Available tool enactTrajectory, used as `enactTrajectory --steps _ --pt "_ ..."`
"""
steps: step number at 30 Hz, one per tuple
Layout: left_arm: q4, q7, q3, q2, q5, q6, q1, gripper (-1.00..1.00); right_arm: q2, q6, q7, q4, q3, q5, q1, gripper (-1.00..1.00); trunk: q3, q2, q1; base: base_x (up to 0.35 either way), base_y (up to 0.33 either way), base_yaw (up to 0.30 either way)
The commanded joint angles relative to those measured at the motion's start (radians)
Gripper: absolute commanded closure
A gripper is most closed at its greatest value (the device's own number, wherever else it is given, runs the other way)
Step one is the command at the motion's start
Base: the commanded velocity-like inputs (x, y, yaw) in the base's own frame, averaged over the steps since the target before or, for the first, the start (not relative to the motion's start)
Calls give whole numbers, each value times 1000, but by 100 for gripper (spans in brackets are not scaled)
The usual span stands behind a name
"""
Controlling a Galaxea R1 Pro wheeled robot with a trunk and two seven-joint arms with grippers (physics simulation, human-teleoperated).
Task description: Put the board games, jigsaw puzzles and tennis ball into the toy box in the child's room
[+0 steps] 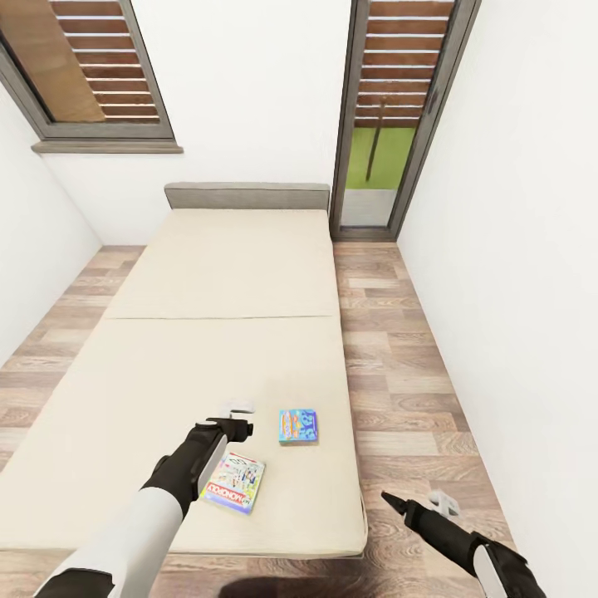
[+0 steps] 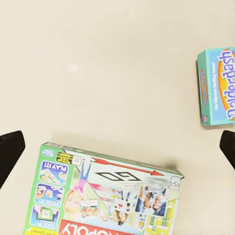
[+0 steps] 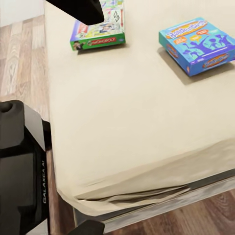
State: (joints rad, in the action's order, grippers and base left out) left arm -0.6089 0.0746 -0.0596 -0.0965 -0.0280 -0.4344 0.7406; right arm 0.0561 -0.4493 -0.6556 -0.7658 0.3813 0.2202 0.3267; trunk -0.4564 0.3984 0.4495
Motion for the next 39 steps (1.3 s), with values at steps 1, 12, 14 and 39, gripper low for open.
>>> enactTrajectory --steps 1,12,14,39 --pt "-2 4 -3 0 -3 -6 0 -100 0 -8 -6 -2 3 6 2 -100 -1 2 1 0 0 0" --pt "-3 4 -3 4 -3 4 0 -100 -1 -6 -11 -10 -1 5 4 -100 -2 2 1 0 0 0" --pt "-4 4 0 5 -3 11 0 -100 -1 -7 -11 -11 -1 5 5 -100 -3 2 1 0 0 0" --pt "0 6 -2 4 -4 65 0 -100 7 -12 -13 -4 4 7 4 -100 -42 2 1 0 0 0"
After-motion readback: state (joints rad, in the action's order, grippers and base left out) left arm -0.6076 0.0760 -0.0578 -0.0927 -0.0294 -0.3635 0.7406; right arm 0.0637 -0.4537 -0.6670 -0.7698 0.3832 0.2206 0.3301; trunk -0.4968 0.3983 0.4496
